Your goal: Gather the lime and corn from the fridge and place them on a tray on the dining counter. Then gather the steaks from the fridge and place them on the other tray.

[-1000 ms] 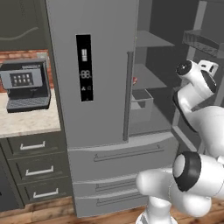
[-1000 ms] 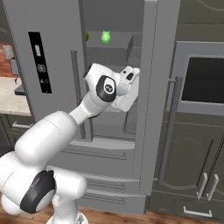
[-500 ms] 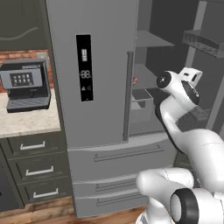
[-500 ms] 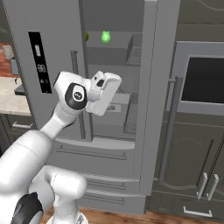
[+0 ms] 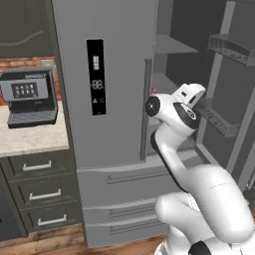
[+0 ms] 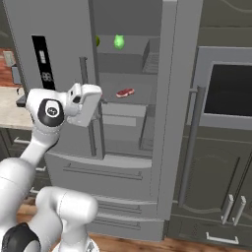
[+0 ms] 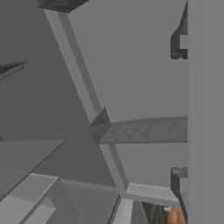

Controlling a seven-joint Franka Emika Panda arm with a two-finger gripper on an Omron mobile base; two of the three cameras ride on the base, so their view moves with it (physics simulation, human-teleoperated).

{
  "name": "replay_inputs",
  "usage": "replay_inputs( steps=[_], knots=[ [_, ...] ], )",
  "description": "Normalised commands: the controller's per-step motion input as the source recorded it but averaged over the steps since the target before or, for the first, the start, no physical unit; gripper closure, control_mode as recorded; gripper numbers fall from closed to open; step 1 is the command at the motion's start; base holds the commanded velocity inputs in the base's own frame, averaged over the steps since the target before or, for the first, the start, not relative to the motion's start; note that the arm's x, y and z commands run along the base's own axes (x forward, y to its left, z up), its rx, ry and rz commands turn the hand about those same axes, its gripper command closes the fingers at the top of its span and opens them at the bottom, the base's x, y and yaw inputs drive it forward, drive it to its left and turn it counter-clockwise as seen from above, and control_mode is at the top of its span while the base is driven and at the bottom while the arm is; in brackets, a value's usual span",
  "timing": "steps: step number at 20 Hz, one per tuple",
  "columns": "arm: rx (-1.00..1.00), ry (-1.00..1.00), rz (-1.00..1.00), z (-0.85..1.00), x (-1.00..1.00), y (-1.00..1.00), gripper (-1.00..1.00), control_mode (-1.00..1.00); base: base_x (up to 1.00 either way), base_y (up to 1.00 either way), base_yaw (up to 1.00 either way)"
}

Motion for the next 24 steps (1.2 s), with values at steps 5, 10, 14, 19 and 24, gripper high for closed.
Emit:
replay_inputs(
  steps=[5,10,14,19,24],
  knots=[
    [0.22,-0.14,-0.01,0.00,-0.01,0.97,-1.00,-1.00,0.00,0.00,0.00],
    [0.32,-0.02,0.02,0.10,0.00,0.60,-1.00,-1.00,0.00,0.00,0.00],
    [0.34,-0.04,0.08,0.15,0.00,0.25,-1.00,-1.00,0.00,0.00,0.00],
    [0.21,-0.12,0.10,0.30,0.01,0.00,-1.00,-1.00,0.00,0.00,0.00],
    [0.23,-0.07,0.10,0.28,0.16,0.00,-1.00,-1.00,0.00,0.00,0.00]
  ],
)
